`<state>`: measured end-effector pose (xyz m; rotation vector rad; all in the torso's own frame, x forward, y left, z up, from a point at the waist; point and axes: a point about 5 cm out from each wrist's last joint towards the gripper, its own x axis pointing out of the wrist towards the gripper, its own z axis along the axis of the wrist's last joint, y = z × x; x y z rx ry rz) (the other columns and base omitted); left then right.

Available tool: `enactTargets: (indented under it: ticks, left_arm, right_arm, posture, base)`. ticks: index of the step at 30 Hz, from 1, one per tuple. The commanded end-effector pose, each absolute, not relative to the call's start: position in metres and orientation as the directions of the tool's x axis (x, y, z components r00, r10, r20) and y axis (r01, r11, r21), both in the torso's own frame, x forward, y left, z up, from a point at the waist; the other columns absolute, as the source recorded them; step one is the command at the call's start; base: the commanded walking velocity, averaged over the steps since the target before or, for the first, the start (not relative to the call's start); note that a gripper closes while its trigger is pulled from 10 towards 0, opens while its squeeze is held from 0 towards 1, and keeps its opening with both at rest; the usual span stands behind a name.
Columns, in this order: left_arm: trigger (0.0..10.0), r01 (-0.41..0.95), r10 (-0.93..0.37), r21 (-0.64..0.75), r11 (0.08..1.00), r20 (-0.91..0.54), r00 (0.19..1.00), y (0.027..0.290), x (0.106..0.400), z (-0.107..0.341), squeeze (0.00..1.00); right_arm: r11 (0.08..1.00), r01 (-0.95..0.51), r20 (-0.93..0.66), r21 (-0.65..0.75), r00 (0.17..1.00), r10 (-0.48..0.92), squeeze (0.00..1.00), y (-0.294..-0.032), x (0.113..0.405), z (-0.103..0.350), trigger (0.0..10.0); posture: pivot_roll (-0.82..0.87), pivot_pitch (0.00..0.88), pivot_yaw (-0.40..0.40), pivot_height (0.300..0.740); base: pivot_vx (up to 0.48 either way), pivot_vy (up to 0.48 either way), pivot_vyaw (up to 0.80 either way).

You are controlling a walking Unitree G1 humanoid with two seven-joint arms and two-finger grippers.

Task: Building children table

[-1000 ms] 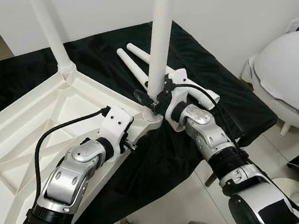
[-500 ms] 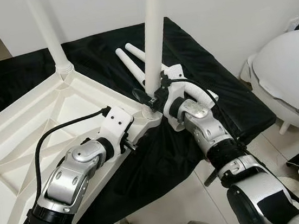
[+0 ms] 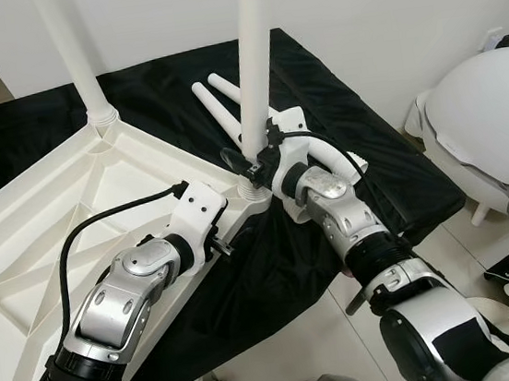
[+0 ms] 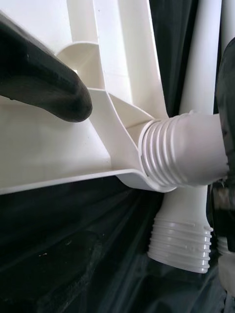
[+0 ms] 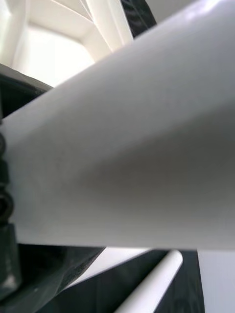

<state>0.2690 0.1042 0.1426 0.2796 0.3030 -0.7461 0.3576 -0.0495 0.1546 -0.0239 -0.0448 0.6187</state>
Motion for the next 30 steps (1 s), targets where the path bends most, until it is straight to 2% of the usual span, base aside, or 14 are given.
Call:
enactTargets:
  ticks: [1, 6, 14, 23, 30]
  left_arm:
    - [10.0, 0.700, -0.617, 0.151, 0.698, -0.367, 0.696, 0.106, 0.268, 0.144, 0.00]
    - [10.0, 0.702, -0.620, 0.151, 0.696, -0.366, 0.694, 0.105, 0.268, 0.144, 0.00]
    - [10.0, 0.701, -0.621, 0.153, 0.697, -0.361, 0.696, 0.104, 0.270, 0.145, 0.00]
    - [10.0, 0.691, -0.613, 0.154, 0.707, -0.356, 0.706, 0.104, 0.270, 0.146, 0.00]
    - [10.0, 0.681, -0.605, 0.156, 0.715, -0.351, 0.715, 0.104, 0.270, 0.145, 0.00]
  right_arm:
    - [0.877, -0.480, -0.036, 0.017, 0.876, 0.481, 0.00, -0.059, 0.358, 0.137, 10.0]
    - [0.926, -0.368, -0.030, 0.082, 0.928, 0.372, 0.00, -0.056, 0.362, 0.142, 10.0]
    - [0.971, -0.238, -0.049, 0.036, 0.970, 0.240, 0.00, -0.041, 0.367, 0.147, 10.0]
    - [0.953, -0.302, -0.046, 0.014, 0.952, 0.302, 0.00, -0.030, 0.368, 0.152, 10.0]
    - [0.924, -0.383, 0.006, -0.008, 0.924, 0.383, 0.00, -0.043, 0.360, 0.142, 10.0]
  posture:
    - [-0.01, 0.040, -0.001, 0.740]
    - [-0.01, 0.037, -0.002, 0.740]
    - [-0.01, 0.032, -0.007, 0.740]
    - [0.00, 0.031, -0.020, 0.740]
    - [0.00, 0.028, -0.027, 0.740]
  base:
    - [0.000, 0.000, 0.00]
    - [0.000, 0.000, 0.00]
    - [0.000, 0.000, 0.00]
    - [0.000, 0.000, 0.00]
    - [0.000, 0.000, 0.00]
